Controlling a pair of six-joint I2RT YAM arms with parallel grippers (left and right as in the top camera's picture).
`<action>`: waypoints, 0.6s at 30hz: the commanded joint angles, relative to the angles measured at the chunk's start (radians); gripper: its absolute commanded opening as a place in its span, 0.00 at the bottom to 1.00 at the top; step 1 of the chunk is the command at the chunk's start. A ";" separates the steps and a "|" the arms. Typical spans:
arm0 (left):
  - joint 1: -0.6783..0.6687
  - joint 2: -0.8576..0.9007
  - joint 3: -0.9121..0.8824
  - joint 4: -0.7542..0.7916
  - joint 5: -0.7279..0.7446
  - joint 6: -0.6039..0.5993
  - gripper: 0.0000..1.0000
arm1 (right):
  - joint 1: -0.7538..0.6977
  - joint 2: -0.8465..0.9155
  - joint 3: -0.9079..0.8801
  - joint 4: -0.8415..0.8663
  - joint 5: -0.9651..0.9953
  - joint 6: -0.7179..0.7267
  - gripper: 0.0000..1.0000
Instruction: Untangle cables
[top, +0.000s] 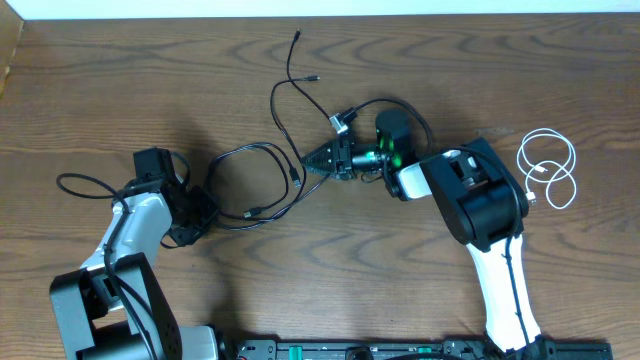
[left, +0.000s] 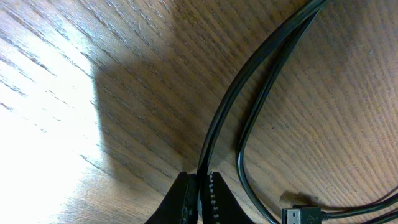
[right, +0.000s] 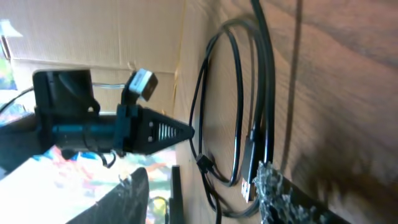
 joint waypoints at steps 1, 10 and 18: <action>0.002 0.002 -0.008 0.003 0.008 -0.009 0.08 | -0.005 0.043 -0.020 0.009 0.029 -0.010 0.47; 0.002 0.002 -0.008 0.002 0.008 -0.009 0.08 | -0.014 0.043 -0.020 0.003 0.034 -0.034 0.05; 0.002 0.002 -0.008 0.002 0.008 -0.009 0.07 | -0.034 0.043 -0.020 -0.040 0.046 -0.072 0.01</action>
